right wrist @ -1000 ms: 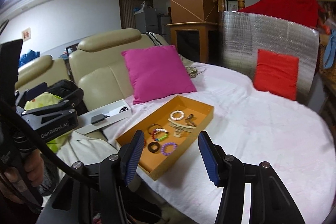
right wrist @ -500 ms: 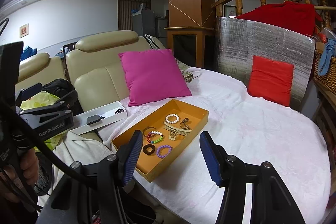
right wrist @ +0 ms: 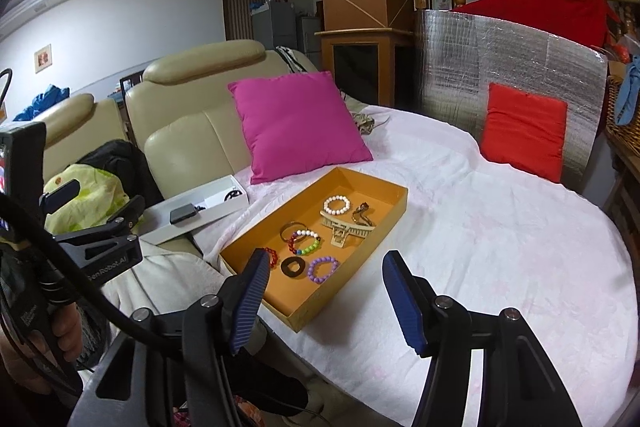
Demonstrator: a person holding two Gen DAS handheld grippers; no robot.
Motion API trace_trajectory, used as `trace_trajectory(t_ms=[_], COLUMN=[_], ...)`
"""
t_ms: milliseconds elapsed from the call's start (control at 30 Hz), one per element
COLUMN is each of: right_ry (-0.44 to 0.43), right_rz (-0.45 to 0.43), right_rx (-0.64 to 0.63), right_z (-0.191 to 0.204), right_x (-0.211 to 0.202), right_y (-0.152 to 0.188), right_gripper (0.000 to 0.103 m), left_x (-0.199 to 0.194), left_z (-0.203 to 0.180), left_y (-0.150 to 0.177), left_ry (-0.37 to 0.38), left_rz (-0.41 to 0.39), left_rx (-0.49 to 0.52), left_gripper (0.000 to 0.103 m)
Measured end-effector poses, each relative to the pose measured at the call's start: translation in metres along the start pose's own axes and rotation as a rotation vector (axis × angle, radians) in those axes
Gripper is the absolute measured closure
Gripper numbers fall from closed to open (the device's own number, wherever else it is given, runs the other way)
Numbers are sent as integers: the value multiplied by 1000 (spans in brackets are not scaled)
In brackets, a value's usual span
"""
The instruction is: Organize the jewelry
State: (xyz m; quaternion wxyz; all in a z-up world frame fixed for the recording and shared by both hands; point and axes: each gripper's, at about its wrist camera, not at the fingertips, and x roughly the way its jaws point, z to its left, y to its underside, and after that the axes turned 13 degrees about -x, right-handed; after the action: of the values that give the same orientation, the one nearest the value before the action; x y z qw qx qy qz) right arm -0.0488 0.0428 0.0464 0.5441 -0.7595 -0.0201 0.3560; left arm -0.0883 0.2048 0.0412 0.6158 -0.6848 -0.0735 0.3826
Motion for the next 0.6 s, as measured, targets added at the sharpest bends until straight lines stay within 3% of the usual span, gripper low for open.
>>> trace_trajectory(t_ms=[600], right_ry=[3], right_rz=[92], right_rx=[-1], right_z=[12], right_x=[30], right_y=[6], right_gripper=[38], left_x=[21], left_z=[8], left_y=[11], left_ry=[-14], left_rz=[45], left_rx=[-3], left_gripper=[7])
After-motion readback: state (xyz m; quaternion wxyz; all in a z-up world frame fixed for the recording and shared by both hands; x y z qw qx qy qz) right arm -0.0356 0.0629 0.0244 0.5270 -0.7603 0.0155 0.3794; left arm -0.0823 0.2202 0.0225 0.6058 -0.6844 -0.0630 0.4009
